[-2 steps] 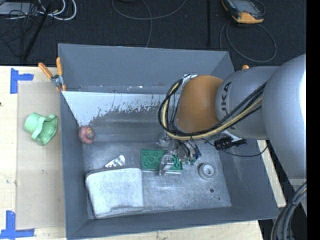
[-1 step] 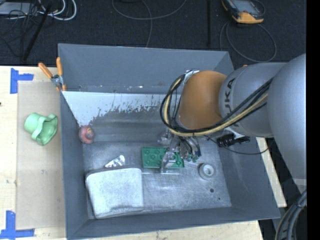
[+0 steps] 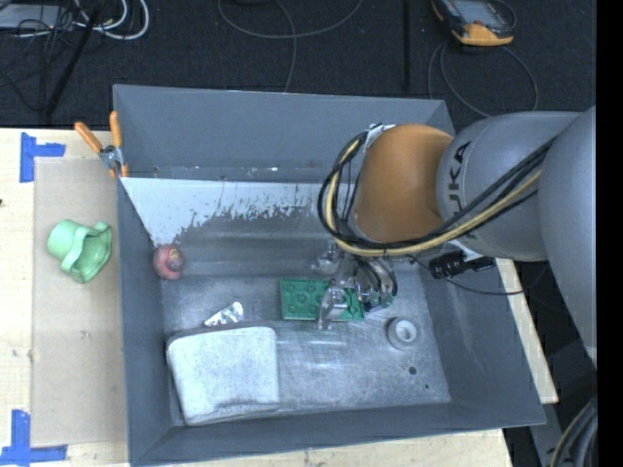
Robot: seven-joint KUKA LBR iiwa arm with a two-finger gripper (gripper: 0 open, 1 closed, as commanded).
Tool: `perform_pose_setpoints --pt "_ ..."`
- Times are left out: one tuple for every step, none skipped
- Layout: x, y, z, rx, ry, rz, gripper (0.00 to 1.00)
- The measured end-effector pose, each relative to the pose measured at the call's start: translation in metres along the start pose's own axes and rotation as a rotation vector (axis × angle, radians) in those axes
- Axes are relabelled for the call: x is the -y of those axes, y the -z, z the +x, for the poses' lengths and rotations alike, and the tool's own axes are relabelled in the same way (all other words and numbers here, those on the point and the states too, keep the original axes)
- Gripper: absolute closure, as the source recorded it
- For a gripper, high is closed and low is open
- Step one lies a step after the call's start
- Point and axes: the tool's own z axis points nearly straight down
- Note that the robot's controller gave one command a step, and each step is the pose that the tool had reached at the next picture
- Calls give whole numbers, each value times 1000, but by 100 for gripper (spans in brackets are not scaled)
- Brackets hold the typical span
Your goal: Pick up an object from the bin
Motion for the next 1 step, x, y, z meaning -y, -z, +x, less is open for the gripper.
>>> perform_pose_setpoints --pt "0 40 -1 2 0 0 100"
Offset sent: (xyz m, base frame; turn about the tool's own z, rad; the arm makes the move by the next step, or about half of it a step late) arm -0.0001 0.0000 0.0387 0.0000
